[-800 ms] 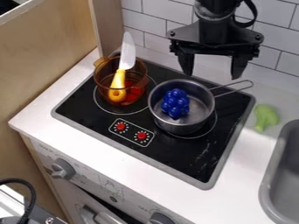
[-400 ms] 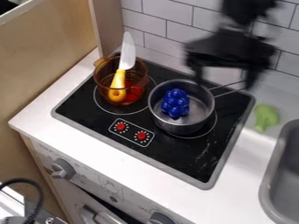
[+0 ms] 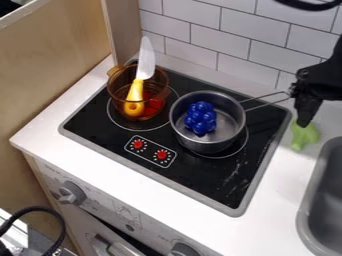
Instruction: Put the broccoli in the silver pot
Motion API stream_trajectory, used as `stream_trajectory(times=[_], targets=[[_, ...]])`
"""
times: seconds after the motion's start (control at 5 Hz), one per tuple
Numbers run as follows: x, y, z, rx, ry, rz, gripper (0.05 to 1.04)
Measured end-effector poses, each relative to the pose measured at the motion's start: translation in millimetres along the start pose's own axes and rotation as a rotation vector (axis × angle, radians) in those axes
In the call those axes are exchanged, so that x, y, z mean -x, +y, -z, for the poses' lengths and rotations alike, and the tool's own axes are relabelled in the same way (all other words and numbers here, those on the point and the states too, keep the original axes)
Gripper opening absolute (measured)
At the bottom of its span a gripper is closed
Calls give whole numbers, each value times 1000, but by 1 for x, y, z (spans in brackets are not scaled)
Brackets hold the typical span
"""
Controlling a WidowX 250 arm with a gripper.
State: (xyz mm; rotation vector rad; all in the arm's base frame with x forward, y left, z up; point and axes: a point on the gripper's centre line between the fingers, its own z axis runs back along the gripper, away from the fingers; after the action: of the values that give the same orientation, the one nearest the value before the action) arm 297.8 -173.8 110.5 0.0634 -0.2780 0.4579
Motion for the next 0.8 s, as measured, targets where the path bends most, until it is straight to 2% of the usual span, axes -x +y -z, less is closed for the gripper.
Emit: stream_trajectory(times=[0.4, 0.6, 0.8], targets=[[-13, -5, 9, -28, -21, 94, 997], [-22, 1, 13, -26, -21, 156, 997], [-30, 10, 28, -12, -41, 168, 997]])
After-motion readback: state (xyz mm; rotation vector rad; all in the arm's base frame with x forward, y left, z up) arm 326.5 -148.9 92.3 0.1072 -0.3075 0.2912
